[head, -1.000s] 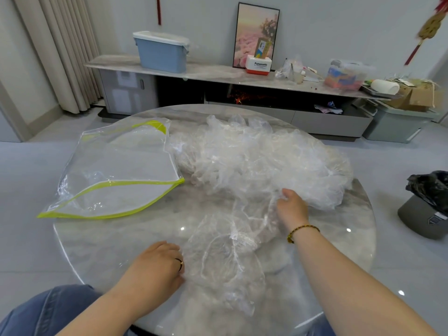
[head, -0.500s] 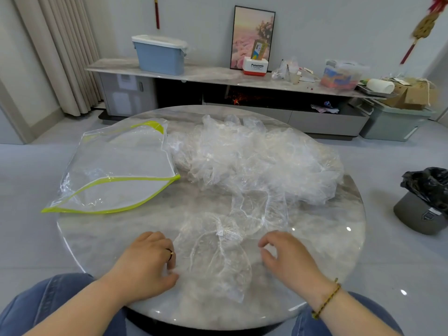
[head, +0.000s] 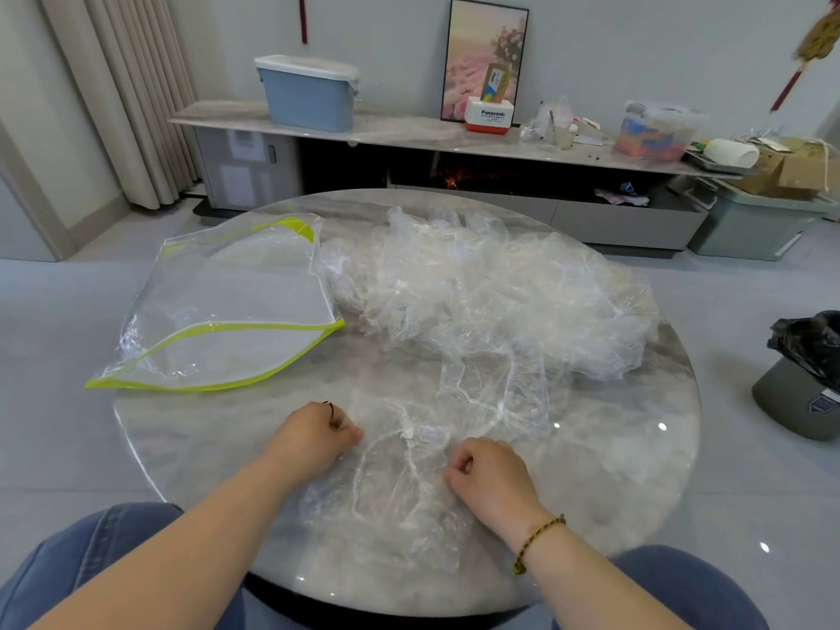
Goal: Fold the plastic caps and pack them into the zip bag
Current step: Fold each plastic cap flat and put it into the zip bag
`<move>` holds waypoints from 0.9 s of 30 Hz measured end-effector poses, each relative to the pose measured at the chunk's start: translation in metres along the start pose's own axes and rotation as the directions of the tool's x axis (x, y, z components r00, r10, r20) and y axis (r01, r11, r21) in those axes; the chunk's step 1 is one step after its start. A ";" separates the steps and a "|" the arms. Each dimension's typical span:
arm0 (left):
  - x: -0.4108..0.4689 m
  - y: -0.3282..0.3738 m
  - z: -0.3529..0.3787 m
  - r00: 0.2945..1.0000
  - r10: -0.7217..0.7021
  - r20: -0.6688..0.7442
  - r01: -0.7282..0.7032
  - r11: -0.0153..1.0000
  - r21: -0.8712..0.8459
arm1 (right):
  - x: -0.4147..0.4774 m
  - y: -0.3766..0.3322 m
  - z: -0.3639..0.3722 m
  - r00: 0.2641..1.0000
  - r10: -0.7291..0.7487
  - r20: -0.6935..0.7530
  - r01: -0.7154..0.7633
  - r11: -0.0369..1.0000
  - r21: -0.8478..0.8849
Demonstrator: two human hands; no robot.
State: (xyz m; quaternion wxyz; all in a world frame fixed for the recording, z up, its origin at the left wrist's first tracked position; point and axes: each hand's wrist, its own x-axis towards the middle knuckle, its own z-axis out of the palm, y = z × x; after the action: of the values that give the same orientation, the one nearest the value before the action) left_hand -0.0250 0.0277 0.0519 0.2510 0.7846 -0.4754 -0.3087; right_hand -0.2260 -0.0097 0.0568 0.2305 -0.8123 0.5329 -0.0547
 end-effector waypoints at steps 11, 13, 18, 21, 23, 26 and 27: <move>0.004 -0.020 -0.026 0.981 -0.063 -0.181 0.062 0.998 -0.012 | 0.004 0.014 -0.008 0.991 0.061 -0.119 -0.061 0.998 0.005; 0.002 -0.018 -0.024 0.979 -0.084 -0.188 0.088 0.996 0.015 | 0.004 0.015 -0.007 0.991 0.037 -0.127 -0.037 0.999 0.000; -0.016 -0.004 -0.029 0.899 0.349 -0.264 -0.334 0.937 0.100 | -0.002 0.013 -0.012 0.963 -0.111 -0.245 0.115 0.993 0.000; -0.035 -0.003 -0.034 0.860 0.497 0.112 -0.509 0.847 0.153 | -0.014 0.009 -0.021 0.959 -0.272 -0.084 0.278 0.957 0.075; -0.043 -0.013 -0.040 0.850 0.438 0.291 -0.514 0.809 0.284 | -0.024 0.008 -0.023 0.930 -0.359 0.078 0.349 0.930 0.118; -0.047 -0.028 -0.046 0.837 0.382 0.392 -0.520 0.778 0.353 | -0.028 0.011 -0.015 0.875 -0.408 0.262 0.442 0.893 -0.086; -0.047 -0.030 -0.045 0.826 0.397 0.399 -0.542 0.755 0.370 | -0.028 0.012 -0.009 0.859 -0.438 0.265 0.490 0.853 -0.178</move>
State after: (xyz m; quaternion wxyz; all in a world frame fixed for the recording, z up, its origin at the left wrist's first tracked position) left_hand 0.0085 0.0872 0.0736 0.0499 0.6191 -0.7509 -0.2245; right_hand -0.2506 0.0082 0.0642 0.1671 -0.9399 0.2945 0.0435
